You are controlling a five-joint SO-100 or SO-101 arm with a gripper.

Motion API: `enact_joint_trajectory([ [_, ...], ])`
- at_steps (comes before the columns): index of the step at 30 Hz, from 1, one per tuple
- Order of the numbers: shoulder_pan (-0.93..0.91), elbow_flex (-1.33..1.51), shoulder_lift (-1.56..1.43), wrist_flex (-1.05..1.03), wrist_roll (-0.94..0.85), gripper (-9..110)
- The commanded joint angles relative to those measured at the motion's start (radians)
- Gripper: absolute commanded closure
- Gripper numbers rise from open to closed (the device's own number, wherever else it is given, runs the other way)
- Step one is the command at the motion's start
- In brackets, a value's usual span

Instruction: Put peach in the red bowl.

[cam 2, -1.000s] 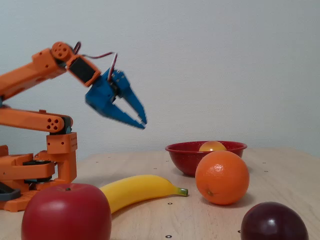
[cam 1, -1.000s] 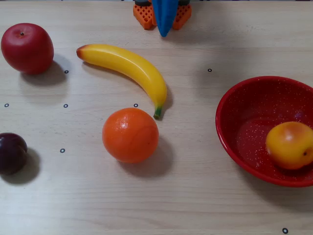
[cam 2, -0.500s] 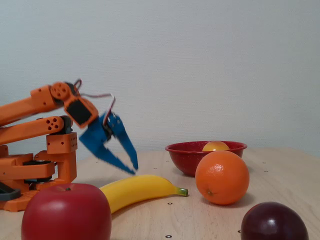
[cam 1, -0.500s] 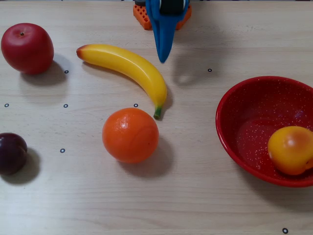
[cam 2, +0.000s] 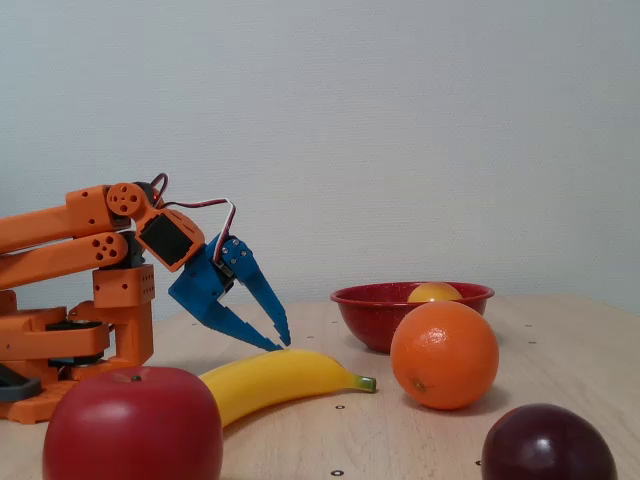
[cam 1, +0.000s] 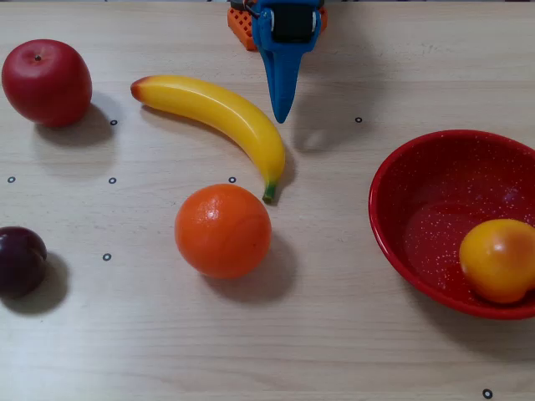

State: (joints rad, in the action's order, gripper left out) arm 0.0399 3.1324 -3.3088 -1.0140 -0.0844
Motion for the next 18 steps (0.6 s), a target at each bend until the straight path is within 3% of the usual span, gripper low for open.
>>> enact_joint_trajectory([
  [1, -0.014, 0.017, -0.021, 0.040, 0.028, 102],
  [18, -0.020, 0.015, -0.021, 0.035, 0.051, 102],
])
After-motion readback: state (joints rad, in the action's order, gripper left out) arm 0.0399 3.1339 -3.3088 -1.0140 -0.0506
